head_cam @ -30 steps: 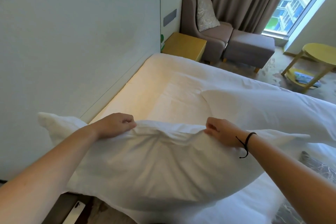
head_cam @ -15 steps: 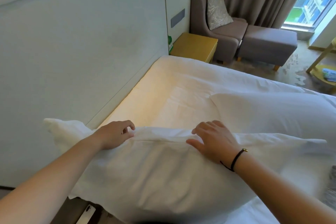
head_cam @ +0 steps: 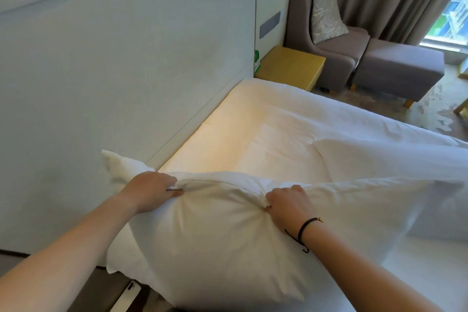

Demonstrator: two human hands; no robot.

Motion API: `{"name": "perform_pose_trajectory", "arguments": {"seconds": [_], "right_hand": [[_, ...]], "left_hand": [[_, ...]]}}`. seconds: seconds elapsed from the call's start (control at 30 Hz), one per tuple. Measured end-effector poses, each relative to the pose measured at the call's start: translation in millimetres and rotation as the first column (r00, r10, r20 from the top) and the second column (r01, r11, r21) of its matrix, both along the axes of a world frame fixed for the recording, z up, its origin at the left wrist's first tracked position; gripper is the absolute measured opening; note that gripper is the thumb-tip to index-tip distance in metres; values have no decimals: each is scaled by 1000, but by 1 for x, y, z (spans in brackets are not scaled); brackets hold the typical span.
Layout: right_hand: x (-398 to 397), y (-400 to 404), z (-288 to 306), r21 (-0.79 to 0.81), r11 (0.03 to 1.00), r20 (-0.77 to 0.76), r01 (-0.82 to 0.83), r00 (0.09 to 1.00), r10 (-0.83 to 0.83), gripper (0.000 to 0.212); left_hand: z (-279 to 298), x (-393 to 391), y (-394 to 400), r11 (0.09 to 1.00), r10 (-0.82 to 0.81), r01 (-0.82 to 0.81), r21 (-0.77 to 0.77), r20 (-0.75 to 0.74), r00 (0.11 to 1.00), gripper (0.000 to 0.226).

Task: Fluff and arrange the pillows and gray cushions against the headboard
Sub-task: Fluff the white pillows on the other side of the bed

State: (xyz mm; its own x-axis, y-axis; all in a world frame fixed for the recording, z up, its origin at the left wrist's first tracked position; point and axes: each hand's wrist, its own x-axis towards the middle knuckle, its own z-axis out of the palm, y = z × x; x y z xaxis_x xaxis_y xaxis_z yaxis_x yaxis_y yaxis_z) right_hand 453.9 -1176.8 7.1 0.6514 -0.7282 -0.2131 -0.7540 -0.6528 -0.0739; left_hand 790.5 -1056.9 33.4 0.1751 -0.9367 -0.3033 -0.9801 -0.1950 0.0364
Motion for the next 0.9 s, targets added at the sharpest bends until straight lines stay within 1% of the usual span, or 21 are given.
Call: {"name": "perform_pose_trajectory", "arguments": {"seconds": [0.1, 0.2, 0.3, 0.37, 0.47, 0.53, 0.6, 0.63, 0.7, 0.73, 0.77, 0.8, 0.83, 0.87, 0.9], "right_hand": [[13, -10, 8, -100, 986, 74, 133, 989, -126, 24], [25, -33, 24, -131, 959, 163, 251, 960, -229, 22], [42, -57, 49, -143, 936, 327, 322, 908, -262, 30], [60, -73, 73, -157, 933, 458, 325, 861, -223, 38], [109, -105, 120, -245, 929, 570, 279, 816, -94, 35], [156, -135, 149, -325, 922, 591, 210, 806, 25, 35], [210, -172, 167, -361, 916, 603, 173, 793, 88, 34], [239, -189, 173, -371, 911, 591, 178, 802, 84, 31], [290, -222, 168, -372, 899, 552, 232, 834, 13, 18], [313, -232, 161, -319, 910, 561, 264, 827, -43, 16], [332, -236, 151, -213, 931, 580, 296, 806, -123, 29], [348, -234, 136, -61, 947, 586, 315, 779, -221, 51], [361, -227, 115, 108, 941, 557, 322, 764, -326, 72], [371, -214, 89, 260, 915, 489, 308, 775, -400, 87], [379, -197, 61, 382, 879, 401, 286, 805, -436, 95]], "left_hand": [[-2, 7, -16, 995, 43, -44, -87, -14, 999, 48], [7, 15, -32, 972, 40, -37, -230, 7, 999, 54], [24, 25, -44, 932, 0, 11, -363, 32, 999, 57], [42, 38, -48, 893, -3, 4, -451, 4, 1000, 54], [75, 69, -50, 818, 62, -84, -569, -58, 996, 54], [97, 96, -53, 773, 132, -157, -615, -86, 987, 58], [113, 126, -61, 735, 208, -202, -647, -69, 976, 60], [118, 141, -66, 721, 240, -214, -660, -53, 969, 60], [116, 168, -80, 704, 283, -240, -669, -45, 958, 57], [108, 180, -90, 716, 297, -260, -648, -55, 953, 55], [97, 189, -99, 741, 303, -289, -606, -83, 949, 52], [82, 197, -106, 784, 307, -322, -531, -120, 944, 49], [63, 203, -111, 843, 311, -345, -413, -151, 938, 48], [41, 207, -112, 894, 311, -350, -279, -175, 934, 52], [19, 209, -109, 922, 321, -354, -159, -197, 926, 63]]}}
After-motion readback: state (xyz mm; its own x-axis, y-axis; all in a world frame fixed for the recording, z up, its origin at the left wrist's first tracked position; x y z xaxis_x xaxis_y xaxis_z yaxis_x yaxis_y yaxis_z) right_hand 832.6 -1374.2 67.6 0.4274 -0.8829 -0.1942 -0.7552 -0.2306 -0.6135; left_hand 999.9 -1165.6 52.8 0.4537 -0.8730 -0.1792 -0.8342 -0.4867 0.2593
